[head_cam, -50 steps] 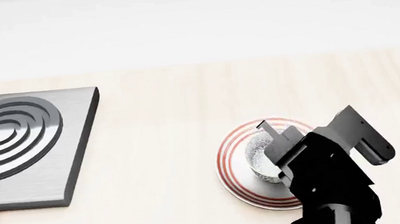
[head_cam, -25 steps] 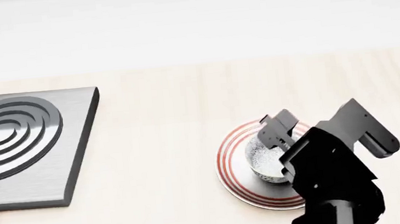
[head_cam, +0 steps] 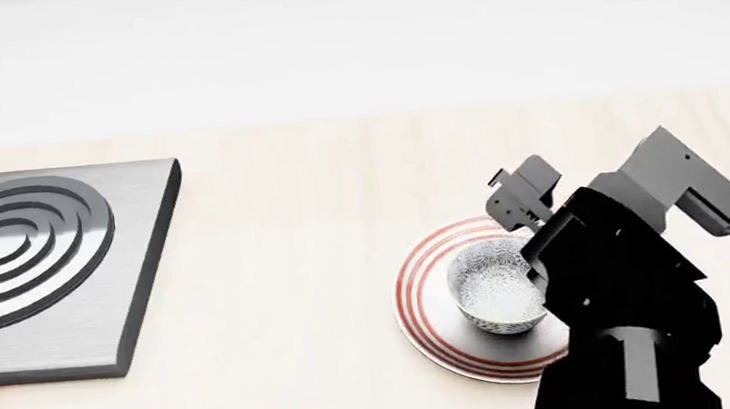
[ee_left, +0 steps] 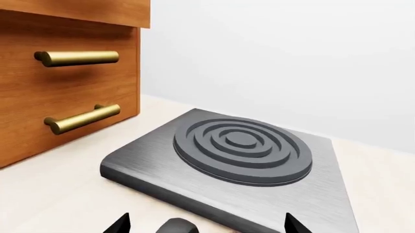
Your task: Pick the akita bowl between the plate and the ramekin and place it on the plate.
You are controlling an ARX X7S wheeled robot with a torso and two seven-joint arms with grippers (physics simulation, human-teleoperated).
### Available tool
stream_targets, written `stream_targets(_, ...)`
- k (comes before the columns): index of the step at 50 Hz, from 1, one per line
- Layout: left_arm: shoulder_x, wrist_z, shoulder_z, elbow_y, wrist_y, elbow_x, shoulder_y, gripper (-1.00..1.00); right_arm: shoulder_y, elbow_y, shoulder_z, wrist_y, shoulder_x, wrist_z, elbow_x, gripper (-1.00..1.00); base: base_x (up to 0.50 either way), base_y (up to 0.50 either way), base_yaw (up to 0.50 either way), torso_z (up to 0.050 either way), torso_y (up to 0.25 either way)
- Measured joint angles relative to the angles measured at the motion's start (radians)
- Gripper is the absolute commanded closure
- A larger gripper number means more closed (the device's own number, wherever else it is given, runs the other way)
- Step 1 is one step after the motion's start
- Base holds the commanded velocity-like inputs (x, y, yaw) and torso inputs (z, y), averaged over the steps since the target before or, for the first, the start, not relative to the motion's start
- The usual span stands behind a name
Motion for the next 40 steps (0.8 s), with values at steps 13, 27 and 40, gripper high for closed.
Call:
stream_targets(13, -0.002, -0.003, 0.002, 0.002, 0.001, 0.0, 0.001, -1.0, 0.025, -0.095, -0.072, 0.041, -0.019, -0.017, 0.007, -1.0, 0.0, 0.0, 0.0, 0.0, 0.0)
stream_targets(27, -0.003, -0.005, 0.006, -0.001, 0.005, 0.001, 0.001, -1.0, -0.178, -0.65, -0.367, 0.279, -0.046, 0.045, 0.324, -1.0, 0.0, 0.0, 0.0, 0.0, 0.0)
stream_targets(40, -0.004, -0.006, 0.009, -0.003, 0.008, 0.002, 0.001, -1.0, -0.351, -1.027, -0.509, 0.401, -0.041, 0.093, 0.506, -1.0, 0.0, 0.0, 0.0, 0.0, 0.0)
